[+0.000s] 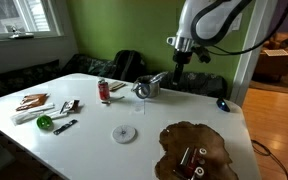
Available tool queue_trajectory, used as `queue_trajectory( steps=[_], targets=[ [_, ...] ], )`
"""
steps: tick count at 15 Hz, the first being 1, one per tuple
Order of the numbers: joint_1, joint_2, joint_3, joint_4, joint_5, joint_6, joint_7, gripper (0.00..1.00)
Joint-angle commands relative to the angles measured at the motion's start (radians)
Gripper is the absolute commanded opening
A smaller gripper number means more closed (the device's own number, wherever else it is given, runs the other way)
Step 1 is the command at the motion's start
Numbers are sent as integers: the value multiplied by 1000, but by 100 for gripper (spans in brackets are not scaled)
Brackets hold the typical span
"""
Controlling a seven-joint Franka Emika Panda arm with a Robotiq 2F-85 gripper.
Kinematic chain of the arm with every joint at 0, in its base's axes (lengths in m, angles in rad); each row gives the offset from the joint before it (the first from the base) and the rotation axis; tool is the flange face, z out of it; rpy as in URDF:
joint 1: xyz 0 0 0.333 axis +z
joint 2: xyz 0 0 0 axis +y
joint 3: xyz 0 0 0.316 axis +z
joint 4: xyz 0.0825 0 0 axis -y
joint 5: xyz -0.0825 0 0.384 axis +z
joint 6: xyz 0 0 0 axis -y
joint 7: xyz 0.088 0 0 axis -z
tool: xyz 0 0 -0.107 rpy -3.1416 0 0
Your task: Put the white paper on the wooden tray
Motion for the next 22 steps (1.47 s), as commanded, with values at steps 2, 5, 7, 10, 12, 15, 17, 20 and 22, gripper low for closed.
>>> queue_trajectory(
  steps=[2,5,7,10,12,15,17,20,22],
  targets=[
    [82,291,-9,286,-189,-54,-24,100],
    [144,465,-26,462,-293,-8,-24,100],
    [121,396,-4,384,-263,-15,-13,100],
    [146,504,-6,498,-276,-15,-20,100],
    [171,533,-46,527,-287,38,55,100],
    [155,611,-60,598,-264,174,108,100],
    [126,662,-41,655,-232,197,90,100],
    [81,726,23,727,-180,132,37,100],
    [53,759,67,763,-150,105,-2,100]
  ],
)
